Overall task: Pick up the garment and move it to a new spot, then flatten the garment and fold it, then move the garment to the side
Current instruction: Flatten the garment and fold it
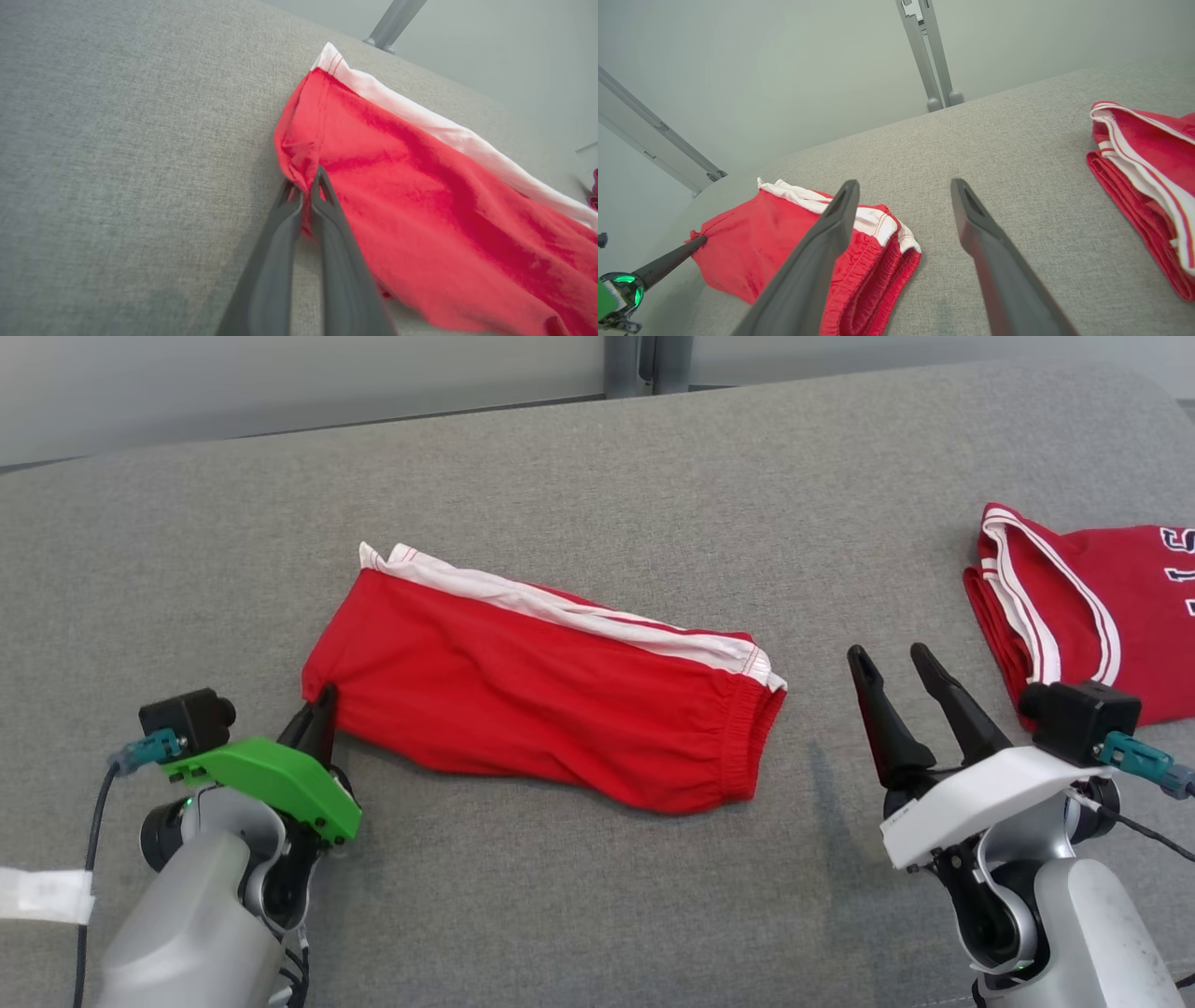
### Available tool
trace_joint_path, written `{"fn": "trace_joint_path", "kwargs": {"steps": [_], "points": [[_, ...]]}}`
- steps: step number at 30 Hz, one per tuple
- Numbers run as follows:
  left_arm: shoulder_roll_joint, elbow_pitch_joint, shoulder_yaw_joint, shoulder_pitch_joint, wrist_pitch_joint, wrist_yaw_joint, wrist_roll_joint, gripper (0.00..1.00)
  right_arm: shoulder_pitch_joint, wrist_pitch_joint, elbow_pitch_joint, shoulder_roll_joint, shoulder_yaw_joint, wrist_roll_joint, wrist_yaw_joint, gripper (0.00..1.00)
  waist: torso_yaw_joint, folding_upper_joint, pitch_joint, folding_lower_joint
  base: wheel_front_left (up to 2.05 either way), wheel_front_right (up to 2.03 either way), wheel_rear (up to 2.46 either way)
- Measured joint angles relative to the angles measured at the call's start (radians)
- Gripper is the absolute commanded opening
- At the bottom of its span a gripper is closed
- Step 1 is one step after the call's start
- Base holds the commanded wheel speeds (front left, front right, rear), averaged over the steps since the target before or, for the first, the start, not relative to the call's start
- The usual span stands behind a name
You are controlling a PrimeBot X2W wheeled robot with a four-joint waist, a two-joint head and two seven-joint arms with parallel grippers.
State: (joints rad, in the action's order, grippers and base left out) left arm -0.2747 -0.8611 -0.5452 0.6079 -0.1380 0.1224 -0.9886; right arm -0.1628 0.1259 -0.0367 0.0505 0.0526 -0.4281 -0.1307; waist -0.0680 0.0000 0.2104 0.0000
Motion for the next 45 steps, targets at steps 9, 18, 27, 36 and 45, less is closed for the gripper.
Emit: {"fn": "trace_joint_path", "kwargs": {"steps": [9,18,27,36,45], "points": [[-0.023,0.222,0.01,-0.195,-0.048,-0.072,-0.012,0.0,0.03,0.013,0.007,0.0,-0.026,0.003,0.0,1.0,0.072,0.0,-0.037,0.0,0.0,0.0,0.0],[-0.027,0.392,0.027,-0.332,-0.052,-0.174,-0.035,0.0,0.039,0.032,0.031,0.0,-0.008,0.009,0.0,1.0,0.106,0.0,-0.076,0.0,0.0,0.0,0.0],[-0.018,0.427,0.027,-0.406,-0.063,-0.23,-0.051,0.04,0.06,0.044,0.069,0.0,-0.004,0.025,0.0,1.0,0.092,0.0,-0.103,0.0,0.0,0.0,0.0],[-0.049,0.43,0.044,-0.408,-0.108,-0.262,0.023,1.0,0.067,0.043,0.094,0.0,-0.008,0.038,0.0,1.0,0.085,0.0,-0.127,0.0,0.0,0.0,0.0],[-0.109,0.579,0.075,-0.454,-0.121,-0.305,0.182,1.0,0.067,0.082,0.133,0.0,-0.029,0.078,0.0,1.0,0.115,0.0,-0.153,0.0,0.0,0.0,0.0]]}}
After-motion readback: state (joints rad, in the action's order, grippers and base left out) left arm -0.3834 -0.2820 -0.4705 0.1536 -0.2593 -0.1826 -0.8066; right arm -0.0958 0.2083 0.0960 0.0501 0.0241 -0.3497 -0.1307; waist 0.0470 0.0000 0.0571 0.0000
